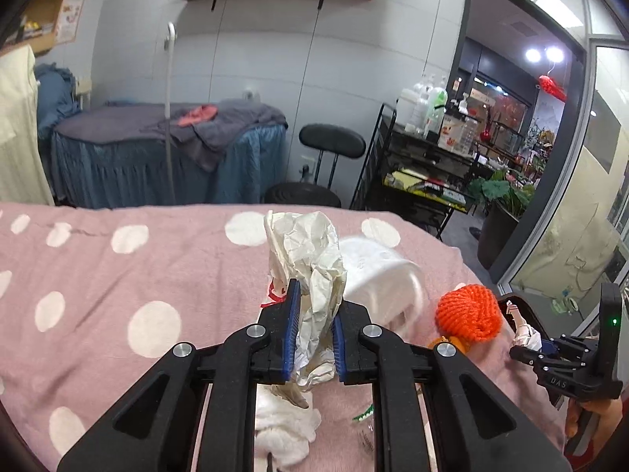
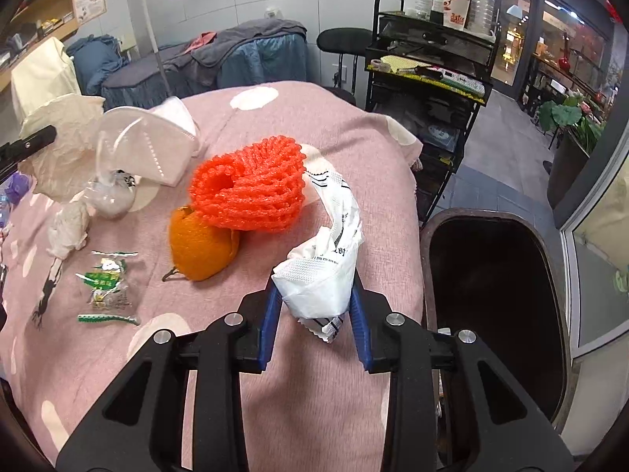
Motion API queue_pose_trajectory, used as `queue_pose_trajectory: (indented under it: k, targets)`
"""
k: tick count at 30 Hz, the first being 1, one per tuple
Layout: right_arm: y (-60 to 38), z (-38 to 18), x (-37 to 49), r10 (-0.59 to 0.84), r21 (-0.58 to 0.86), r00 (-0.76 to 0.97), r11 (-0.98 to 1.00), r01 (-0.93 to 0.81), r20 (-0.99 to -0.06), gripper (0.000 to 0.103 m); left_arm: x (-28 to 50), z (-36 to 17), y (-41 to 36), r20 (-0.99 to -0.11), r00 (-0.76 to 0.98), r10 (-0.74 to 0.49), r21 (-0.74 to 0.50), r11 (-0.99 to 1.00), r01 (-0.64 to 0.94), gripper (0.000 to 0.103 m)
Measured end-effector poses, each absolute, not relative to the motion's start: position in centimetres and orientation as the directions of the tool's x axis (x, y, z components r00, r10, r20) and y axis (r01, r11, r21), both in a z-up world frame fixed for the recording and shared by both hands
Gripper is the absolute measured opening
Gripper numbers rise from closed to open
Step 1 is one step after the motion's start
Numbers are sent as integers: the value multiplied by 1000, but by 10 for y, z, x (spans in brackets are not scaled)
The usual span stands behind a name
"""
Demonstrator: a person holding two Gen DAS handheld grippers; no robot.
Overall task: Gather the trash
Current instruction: 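Grasp the white paper wrapper with the right tool while the left tool grasps crumpled paper, then carry the crumpled paper over the bin and open the left tool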
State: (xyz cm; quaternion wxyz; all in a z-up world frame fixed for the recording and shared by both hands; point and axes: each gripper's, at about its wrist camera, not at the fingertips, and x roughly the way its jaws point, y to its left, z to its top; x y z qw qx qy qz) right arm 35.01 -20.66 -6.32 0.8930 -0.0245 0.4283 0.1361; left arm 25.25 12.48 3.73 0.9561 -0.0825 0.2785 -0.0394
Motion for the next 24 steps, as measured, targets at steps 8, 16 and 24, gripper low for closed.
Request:
queue_pose_trajectory:
  k: [8,16,24]
  targets:
    - [-217,-48,309,243,85,654,961,-263,-716,33,204,62,124,-441,891,-104,-205,979,13,15]
    - [-232,-34,271,242,92,702,965,-245,-670,33,179,84,97,-382,910,-165,-209,974,89,15]
    - [-255,-34,241,207,91,725,976,-197,-657,33,164,85,51,-356,896,-264,-218,956,195,15]
